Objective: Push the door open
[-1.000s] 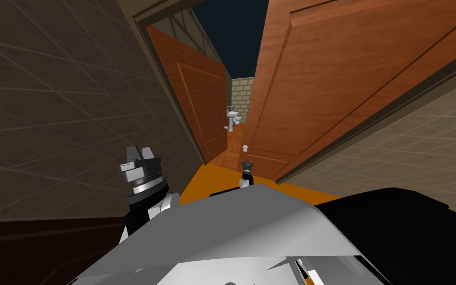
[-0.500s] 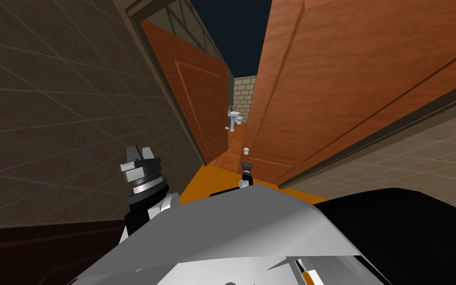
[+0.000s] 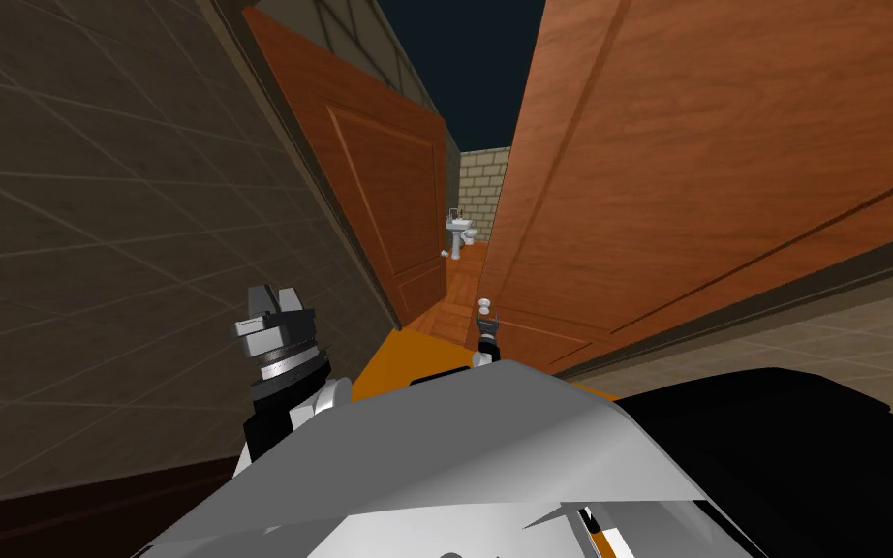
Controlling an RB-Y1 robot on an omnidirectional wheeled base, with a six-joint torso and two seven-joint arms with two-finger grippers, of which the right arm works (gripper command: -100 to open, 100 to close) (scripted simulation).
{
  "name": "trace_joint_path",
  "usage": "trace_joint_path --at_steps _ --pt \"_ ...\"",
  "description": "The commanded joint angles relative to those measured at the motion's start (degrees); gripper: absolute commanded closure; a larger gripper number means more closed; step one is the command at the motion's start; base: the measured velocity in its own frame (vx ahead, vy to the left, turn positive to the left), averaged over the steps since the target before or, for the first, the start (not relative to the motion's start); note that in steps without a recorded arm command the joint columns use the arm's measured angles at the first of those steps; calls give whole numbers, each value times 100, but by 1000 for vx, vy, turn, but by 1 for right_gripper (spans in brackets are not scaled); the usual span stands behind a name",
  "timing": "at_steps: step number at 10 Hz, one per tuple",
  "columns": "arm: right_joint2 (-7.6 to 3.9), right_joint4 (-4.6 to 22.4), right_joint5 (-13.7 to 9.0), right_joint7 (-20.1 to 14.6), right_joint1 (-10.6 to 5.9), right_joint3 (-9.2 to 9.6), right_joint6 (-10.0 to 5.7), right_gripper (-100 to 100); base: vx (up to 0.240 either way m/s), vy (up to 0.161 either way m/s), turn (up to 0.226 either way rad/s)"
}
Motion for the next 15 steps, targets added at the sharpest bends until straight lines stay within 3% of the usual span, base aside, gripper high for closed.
trace_joint_path --at_steps 1,3,4,5,10,11,15 --pt "41 21 -15 -24 -6 -16 -2 -100 186 -94 25" --pt "214 46 -30 -54 -9 -32 -8 -100 161 -92 24" --pt "152 59 -28 -55 -24 -30 -7 -100 72 -37 9" --pt "152 59 -28 -55 -24 -30 -7 100 -8 7 16" --pt "152 59 -28 -55 -24 -30 -7 100 -6 5 -1" --pt "42 56 -87 -38 -49 -111 -3 100 107 2 -29" --pt "-110 59 -209 -2 -52 -279 -30 100 186 -23 -37"
